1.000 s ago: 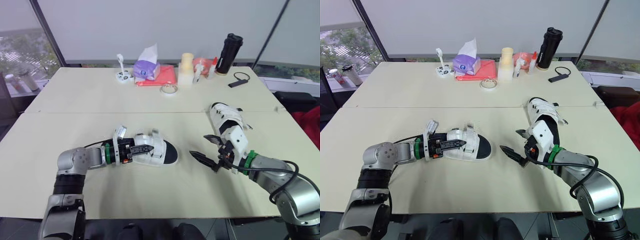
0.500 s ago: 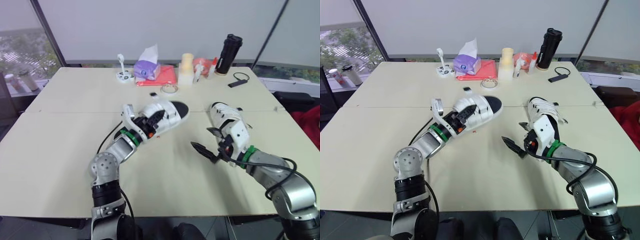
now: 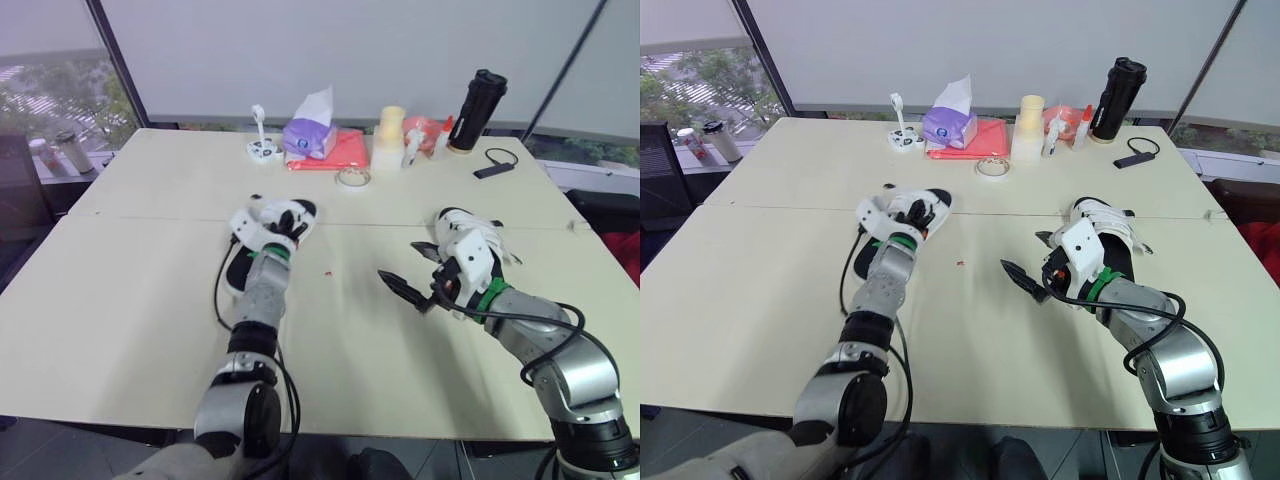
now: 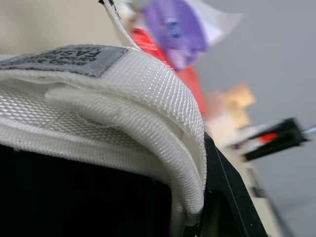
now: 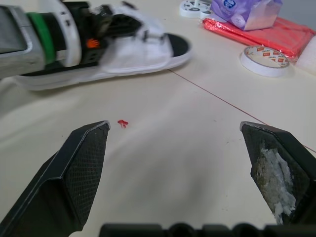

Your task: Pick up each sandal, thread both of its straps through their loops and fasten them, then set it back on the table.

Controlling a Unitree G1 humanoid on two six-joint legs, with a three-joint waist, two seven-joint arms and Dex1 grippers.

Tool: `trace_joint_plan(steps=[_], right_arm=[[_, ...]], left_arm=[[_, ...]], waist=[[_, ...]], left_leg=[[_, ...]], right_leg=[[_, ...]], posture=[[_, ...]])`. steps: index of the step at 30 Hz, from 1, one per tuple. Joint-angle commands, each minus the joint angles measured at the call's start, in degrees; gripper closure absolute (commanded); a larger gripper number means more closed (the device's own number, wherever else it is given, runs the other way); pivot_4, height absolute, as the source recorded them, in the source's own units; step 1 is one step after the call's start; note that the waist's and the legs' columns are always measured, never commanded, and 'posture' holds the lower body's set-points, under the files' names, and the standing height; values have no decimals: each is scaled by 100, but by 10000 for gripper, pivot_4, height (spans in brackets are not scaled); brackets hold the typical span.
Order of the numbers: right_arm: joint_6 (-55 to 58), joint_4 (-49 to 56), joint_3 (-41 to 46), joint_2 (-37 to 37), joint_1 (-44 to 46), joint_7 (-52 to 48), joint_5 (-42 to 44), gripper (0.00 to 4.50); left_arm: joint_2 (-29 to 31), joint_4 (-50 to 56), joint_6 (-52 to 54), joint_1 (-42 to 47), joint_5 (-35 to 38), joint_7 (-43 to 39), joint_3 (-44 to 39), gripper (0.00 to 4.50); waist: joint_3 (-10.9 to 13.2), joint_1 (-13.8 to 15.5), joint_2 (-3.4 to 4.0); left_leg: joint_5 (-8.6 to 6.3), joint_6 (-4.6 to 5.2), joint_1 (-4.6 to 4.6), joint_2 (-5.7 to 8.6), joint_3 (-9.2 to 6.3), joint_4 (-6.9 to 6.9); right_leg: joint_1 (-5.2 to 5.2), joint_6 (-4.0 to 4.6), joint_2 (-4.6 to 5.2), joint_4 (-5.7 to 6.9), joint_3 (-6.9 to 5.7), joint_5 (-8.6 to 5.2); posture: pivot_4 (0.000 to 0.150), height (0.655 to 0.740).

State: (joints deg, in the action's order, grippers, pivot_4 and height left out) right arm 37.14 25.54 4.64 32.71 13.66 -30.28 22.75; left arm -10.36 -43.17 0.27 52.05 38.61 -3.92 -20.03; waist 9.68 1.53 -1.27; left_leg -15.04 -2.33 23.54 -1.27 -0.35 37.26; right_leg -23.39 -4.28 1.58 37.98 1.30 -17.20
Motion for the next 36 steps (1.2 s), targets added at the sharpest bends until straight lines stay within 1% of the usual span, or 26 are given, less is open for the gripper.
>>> trace_joint_plan(steps=[1,3,8,10,11,13,14,15,16,17,19,21,22,24,25,27,28,31,32,33,35,36], right_arm=[[-39,243,81,-18,-48,84,-4,0],[-43,252,87,-23,-65,118,-6,0],[-68,224,68,-23,-50,146,-8,0],[-82,206,63,-26,-41,155,-14,0],[-88,198,62,-27,-37,159,-16,0],[-101,175,56,-34,-24,163,-22,0],[-107,162,45,-42,-14,167,-27,0],[-114,148,31,-54,-4,172,-33,0],[-117,156,19,-63,-13,179,-37,0],[-121,163,12,-71,-23,186,-40,0],[-134,173,21,-73,-59,186,-41,0],[-172,151,46,-61,-117,161,-41,0],[-190,145,53,-58,-149,151,-40,0],[-237,112,50,-66,-195,137,-46,0],[-263,92,51,-72,-218,129,-47,0],[-307,47,53,-90,-245,113,-51,0],[-321,29,59,-99,-256,107,-48,0],[-293,-2,160,-140,-336,89,61,0],[-281,-4,205,-154,-369,83,104,0],[-243,-2,292,-174,-412,80,185,0],[-74,34,644,-170,-604,5,516,0],[-14,60,781,-158,-701,-41,653,0]], left_arm=[[-930,-323,-366,551,218,-242,-77,44440],[-957,-590,-484,730,310,-274,-137,44440],[-948,-1194,-676,907,274,-242,-170,44440],[-896,-1351,-691,904,227,-269,-144,35504],[-882,-1380,-695,897,217,-289,-131,32254],[-861,-1330,-719,841,164,-269,-82,22558],[-847,-1260,-712,791,127,-226,-52,18304],[-821,-1142,-651,713,79,-134,-10,12998],[-783,-954,-493,596,20,-29,65,5812],[-743,-680,-222,454,14,115,136,2970],[-584,469,782,-79,61,436,455,2970],[-269,2010,1932,-832,97,789,962,2970],[-96,2732,2469,-1189,284,880,1132,2970],[233,3942,3477,-1767,706,1242,1202,2970],[431,4358,4086,-1950,922,1447,1185,2970],[747,5020,4931,-2266,1291,1787,1025,2970],[944,5270,5307,-2375,1475,1820,983,2970],[1699,6163,5998,-2791,1823,1452,1049,2970],[1863,6347,6120,-2890,1879,1364,1089,2970],[2190,6661,6134,-3039,1781,1074,1261,2970],[3373,7592,5994,-3672,1545,-153,1673,2970],[3816,7919,5871,-3953,1477,-650,1787,2970]], waist=[[0,-17,0],[0,-69,0],[0,-94,0],[0,-94,0],[0,-93,0],[0,-90,0],[0,-88,1],[0,-88,1],[0,-87,1],[0,-87,0],[-1,-95,1],[-2,-131,3],[-6,-167,10],[-7,-197,12],[-7,-199,12],[-7,-205,13],[-8,-213,13],[-8,-223,14],[-8,-218,14],[-8,-214,14],[-8,-222,14],[-9,-231,16]], left_leg=[[0,0,0,0,0,0],[0,0,-1,-1,-1,0],[0,0,-4,-1,-1,-2],[1,1,-4,-1,-1,-2],[1,1,-4,-1,-1,-2],[1,0,-4,-1,0,-1],[1,0,-5,-1,-1,-1],[1,0,-5,-1,-1,-1],[1,0,-6,-1,-1,-1],[1,0,-6,-1,-1,0],[1,0,-5,-2,-1,0],[1,0,-8,-6,-7,-4],[2,-2,-12,-11,-10,-8],[12,-20,-19,-32,-12,-12],[13,-22,-13,-36,-12,-11],[7,-12,-16,-37,-17,-3],[9,-14,-19,-36,-19,1],[9,-14,-38,-31,-19,9],[9,-14,-39,-31,-19,9],[9,-14,-38,-30,-19,8],[9,-14,-35,-29,-18,5],[9,-15,-36,-28,-18,3]], right_leg=[[0,0,-1,0,0,0],[0,0,-2,2,0,0],[-1,0,-4,5,0,0],[-1,0,-5,6,0,0],[-1,0,-4,6,0,0],[-1,0,-4,6,0,0],[-1,0,-4,7,1,0],[-1,0,-4,8,0,0],[0,0,-4,9,0,0],[0,0,-4,8,1,0],[0,0,-3,8,2,0],[-1,-1,-4,11,10,0],[-2,-1,-3,12,14,0],[0,-2,1,22,27,-1],[-5,-2,-2,18,27,-1],[0,-1,-3,23,26,-1],[3,-1,-5,32,26,0],[24,-1,-8,39,24,0],[25,-1,-8,40,24,0],[24,-1,-8,40,24,-1],[22,0,-8,37,25,-1],[21,0,-9,34,26,-1]], posture=[[1500,7400],[1500,7400],[1500,7400],[1500,7400],[1500,7400],[1500,7400],[1500,7400],[1500,7400],[1500,7400],[1500,7400],[1500,7400],[1500,7400],[1500,7400],[1500,7400],[1500,7400],[1500,7400],[1500,7400],[1500,7400],[1500,7400],[1500,7400],[1500,7400],[1500,7400]])
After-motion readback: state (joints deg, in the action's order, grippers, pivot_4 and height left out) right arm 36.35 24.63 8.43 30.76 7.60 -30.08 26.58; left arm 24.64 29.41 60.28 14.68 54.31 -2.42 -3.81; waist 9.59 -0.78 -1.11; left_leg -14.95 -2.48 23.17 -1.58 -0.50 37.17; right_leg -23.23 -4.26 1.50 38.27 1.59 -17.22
